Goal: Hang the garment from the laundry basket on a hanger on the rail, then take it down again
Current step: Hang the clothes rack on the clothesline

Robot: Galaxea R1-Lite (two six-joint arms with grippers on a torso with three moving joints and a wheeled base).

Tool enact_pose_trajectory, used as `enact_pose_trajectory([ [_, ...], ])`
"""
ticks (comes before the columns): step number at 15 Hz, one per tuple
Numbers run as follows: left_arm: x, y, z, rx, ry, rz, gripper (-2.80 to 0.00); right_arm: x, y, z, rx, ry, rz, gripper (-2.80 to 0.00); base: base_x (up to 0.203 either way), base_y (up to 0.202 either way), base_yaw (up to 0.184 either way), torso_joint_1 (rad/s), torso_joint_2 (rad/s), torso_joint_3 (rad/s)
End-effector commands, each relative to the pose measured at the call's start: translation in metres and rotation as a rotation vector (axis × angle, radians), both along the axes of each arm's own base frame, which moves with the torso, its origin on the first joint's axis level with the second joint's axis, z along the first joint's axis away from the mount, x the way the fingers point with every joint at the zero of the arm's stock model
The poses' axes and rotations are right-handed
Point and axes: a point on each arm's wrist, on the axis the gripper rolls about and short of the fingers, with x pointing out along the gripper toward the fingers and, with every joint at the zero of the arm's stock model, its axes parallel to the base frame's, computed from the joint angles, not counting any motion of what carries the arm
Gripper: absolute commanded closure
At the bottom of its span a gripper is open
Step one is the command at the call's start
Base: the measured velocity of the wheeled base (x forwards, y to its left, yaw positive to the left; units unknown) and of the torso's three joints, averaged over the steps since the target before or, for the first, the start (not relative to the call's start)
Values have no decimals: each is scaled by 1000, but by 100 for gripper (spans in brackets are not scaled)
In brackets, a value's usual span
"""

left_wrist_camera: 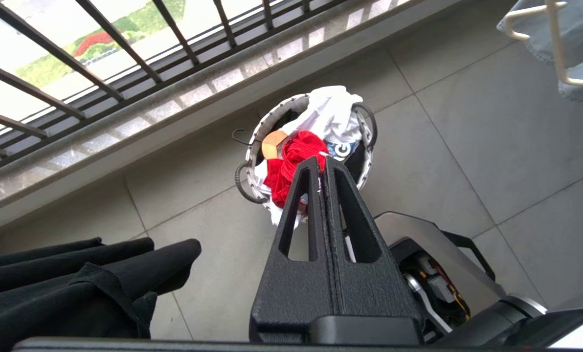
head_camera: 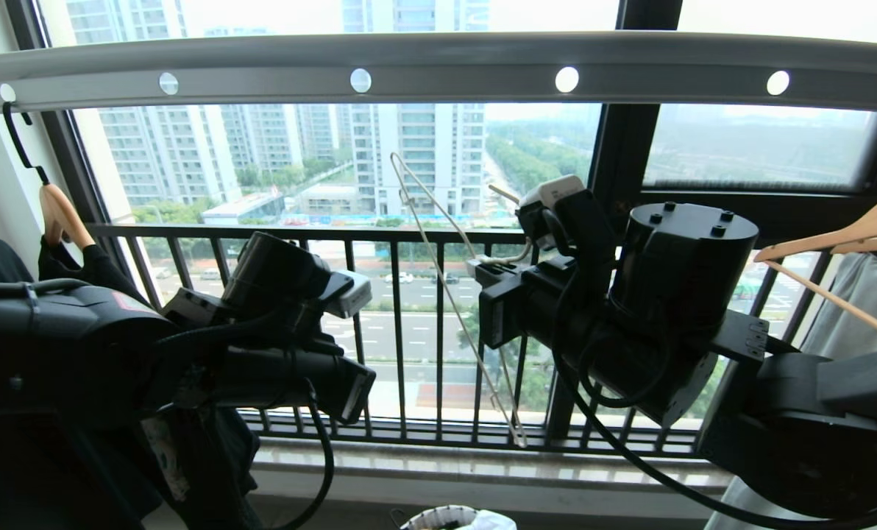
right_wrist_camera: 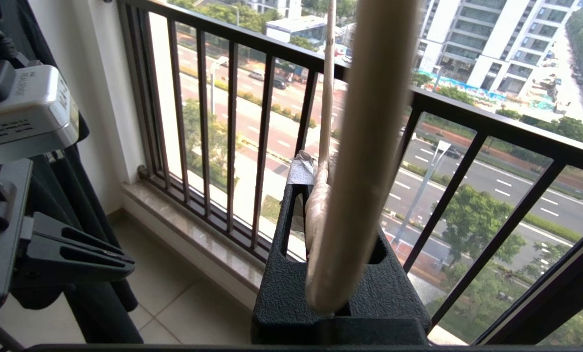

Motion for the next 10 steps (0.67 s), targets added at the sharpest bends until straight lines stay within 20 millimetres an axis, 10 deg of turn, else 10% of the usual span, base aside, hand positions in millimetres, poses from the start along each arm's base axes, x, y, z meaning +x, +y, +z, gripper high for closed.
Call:
enact_pose_trajectory([
  [1,-27,9,36,-96,-72,-66,0,-1,-3,5,5,-16,-44,0,0,0,0,0,0,0],
  [10,-83,39,93,-170,-222,-76,0,-6,-21,33,-75,-46,-196,0,0,0,0,0,0,0],
])
